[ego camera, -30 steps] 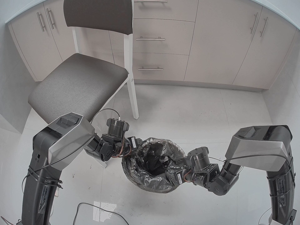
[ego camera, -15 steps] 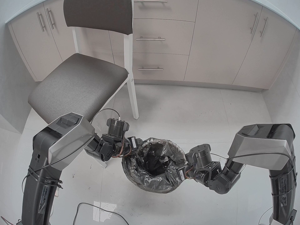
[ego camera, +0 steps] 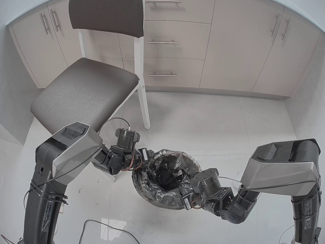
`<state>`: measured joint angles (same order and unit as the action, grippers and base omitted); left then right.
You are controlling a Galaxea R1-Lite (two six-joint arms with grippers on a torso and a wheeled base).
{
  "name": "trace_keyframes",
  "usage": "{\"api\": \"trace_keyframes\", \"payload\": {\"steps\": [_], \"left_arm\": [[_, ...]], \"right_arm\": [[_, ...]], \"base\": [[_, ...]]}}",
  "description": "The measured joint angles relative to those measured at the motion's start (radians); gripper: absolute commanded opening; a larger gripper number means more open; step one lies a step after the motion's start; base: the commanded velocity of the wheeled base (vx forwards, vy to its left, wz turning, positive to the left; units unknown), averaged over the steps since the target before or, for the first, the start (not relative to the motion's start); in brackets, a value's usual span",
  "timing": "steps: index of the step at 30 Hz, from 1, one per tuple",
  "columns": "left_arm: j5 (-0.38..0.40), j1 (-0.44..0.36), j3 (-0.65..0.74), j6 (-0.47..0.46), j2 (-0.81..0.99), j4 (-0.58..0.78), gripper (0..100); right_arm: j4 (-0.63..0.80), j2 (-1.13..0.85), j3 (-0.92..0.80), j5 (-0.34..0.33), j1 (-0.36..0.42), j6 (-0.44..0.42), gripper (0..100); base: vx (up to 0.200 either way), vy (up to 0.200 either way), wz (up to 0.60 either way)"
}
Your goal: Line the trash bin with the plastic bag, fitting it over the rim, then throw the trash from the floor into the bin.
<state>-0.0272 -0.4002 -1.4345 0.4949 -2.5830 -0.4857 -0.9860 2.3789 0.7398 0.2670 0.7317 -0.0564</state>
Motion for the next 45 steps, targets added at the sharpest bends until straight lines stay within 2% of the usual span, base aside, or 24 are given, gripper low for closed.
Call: {"api": "trace_keyframes", "payload": {"steps": [15,19,31,45], "left_arm": [[0.000,0.000,-0.001,0.000,0.000,0.000,100],[0.000,0.000,-0.001,0.000,0.000,0.000,100],[0.000,0.000,-0.001,-0.001,-0.003,0.001,100],[0.000,0.000,-0.001,-0.001,-0.005,0.001,100]], "right_arm": [[-0.040,0.101,0.044,-0.002,-0.005,-0.003,100],[-0.043,0.121,0.068,-0.003,-0.014,-0.035,100],[0.071,0.138,0.126,-0.008,-0.059,-0.063,100],[0.070,0.140,0.157,-0.004,-0.089,-0.068,100]], "base": [[0.000,0.000,0.00],[0.000,0.000,0.00],[0.000,0.000,0.00],[0.000,0.000,0.00]]}}
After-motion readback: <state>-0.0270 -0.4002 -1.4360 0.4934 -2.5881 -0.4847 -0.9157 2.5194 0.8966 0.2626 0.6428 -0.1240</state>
